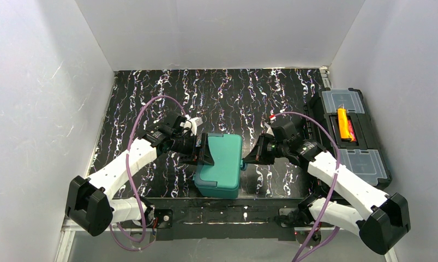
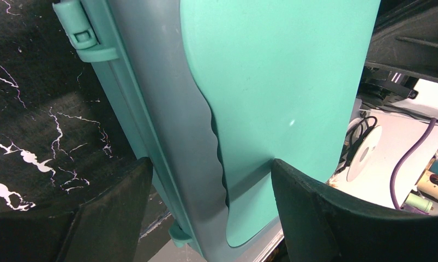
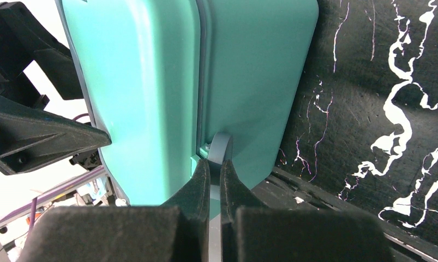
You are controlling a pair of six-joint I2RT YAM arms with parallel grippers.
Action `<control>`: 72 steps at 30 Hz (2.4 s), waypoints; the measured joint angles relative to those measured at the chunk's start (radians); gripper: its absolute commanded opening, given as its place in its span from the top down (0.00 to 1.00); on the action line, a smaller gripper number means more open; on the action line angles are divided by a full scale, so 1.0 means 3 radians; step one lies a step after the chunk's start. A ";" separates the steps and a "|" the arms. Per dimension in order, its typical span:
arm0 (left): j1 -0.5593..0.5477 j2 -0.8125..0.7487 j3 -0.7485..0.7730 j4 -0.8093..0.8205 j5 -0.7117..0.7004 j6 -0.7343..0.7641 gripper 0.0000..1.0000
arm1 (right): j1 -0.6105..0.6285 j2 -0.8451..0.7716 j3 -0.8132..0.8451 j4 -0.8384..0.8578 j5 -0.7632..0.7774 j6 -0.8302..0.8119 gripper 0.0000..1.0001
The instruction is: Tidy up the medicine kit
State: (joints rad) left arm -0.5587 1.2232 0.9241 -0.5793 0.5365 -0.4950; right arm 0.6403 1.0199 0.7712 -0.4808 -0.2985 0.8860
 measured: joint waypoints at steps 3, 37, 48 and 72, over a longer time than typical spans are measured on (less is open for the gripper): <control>-0.0003 0.0000 0.0000 0.0013 0.0006 -0.0001 0.24 | 0.0018 0.0001 0.0058 -0.0090 0.0039 -0.0015 0.99; -0.0058 0.0234 0.0097 0.0074 0.0076 0.0004 0.24 | 0.0055 -0.0113 0.0043 -0.0436 0.0315 -0.0262 0.99; -0.0070 0.0264 0.0120 0.0074 0.0074 0.0003 0.24 | 0.0055 -0.0278 0.0043 -0.0528 0.0404 -0.0273 0.99; -0.0081 0.0272 0.0127 0.0072 0.0056 -0.0001 0.24 | 0.0047 -0.0159 0.0100 -0.0509 0.0312 -0.0170 0.96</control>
State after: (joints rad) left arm -0.5831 1.3048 0.9623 -0.5575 0.5533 -0.4953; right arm 0.6544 0.9722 0.8013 -0.6334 -0.2050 0.8349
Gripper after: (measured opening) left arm 0.760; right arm 0.057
